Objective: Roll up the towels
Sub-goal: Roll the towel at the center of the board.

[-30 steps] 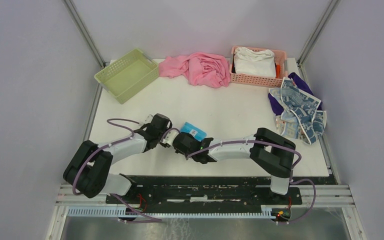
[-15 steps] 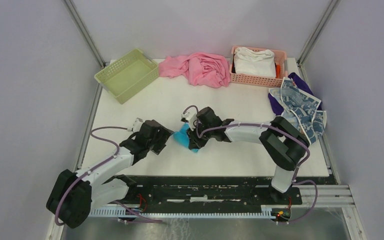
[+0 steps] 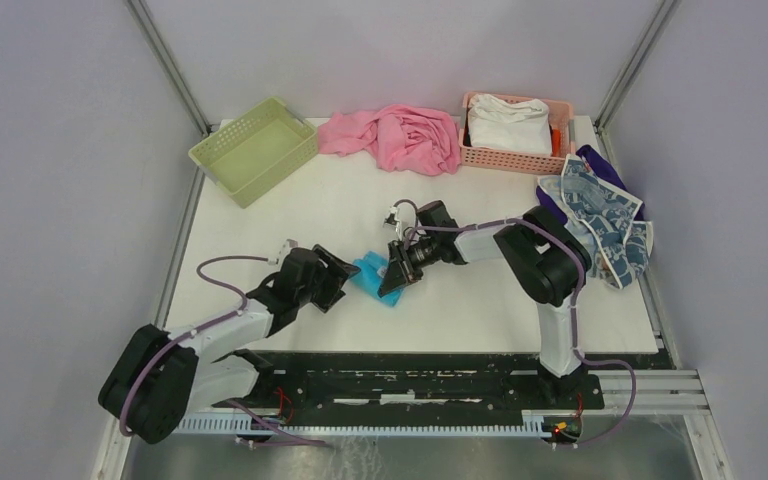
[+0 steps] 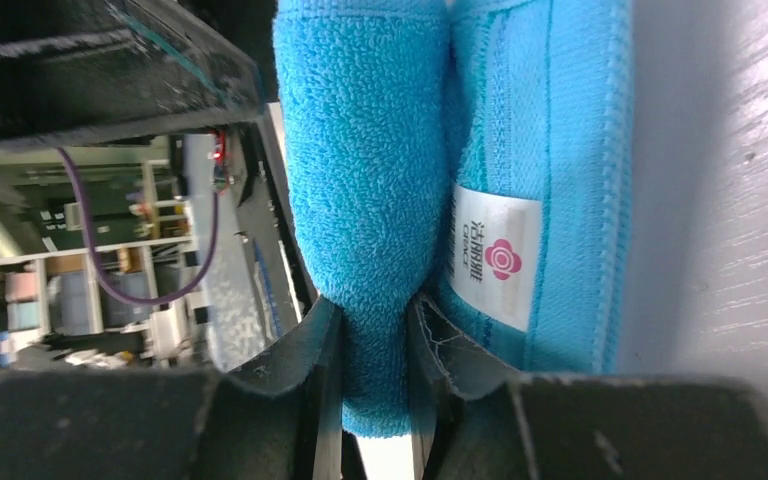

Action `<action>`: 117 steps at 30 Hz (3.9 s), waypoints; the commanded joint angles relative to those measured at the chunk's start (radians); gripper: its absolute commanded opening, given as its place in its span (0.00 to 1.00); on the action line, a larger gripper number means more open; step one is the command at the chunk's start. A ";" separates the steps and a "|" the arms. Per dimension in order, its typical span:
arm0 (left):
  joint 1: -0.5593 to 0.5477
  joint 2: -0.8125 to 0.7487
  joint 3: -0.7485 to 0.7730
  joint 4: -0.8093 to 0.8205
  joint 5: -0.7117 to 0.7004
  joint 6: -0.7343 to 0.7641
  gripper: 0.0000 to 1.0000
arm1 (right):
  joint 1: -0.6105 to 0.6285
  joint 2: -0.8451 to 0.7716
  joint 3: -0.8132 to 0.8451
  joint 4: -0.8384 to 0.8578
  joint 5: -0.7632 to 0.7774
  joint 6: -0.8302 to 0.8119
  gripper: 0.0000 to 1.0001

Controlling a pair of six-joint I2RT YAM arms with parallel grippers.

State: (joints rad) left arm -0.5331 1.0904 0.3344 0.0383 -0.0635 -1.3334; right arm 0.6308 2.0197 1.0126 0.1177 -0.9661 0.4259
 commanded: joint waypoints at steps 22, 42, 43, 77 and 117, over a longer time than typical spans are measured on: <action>0.002 0.362 0.173 -0.120 0.005 0.048 0.45 | 0.040 -0.215 0.027 -0.384 0.416 -0.155 0.43; 0.002 0.381 0.242 -0.203 0.001 0.112 0.47 | 0.457 -0.331 0.054 -0.367 1.141 -0.551 0.61; 0.003 0.381 0.243 -0.203 0.001 0.111 0.47 | 0.466 -0.318 0.053 -0.370 1.154 -0.557 0.61; 0.003 0.118 0.006 0.189 0.151 0.045 0.79 | 0.050 -0.048 -0.152 0.199 0.033 0.048 0.08; -0.014 0.524 0.076 0.290 0.204 0.023 0.55 | -0.067 0.179 -0.094 0.320 -0.043 0.352 0.07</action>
State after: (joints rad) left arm -0.5381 1.5311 0.4049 0.4709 0.1684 -1.3136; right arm 0.5503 2.1620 0.9218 0.5205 -1.1389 0.8402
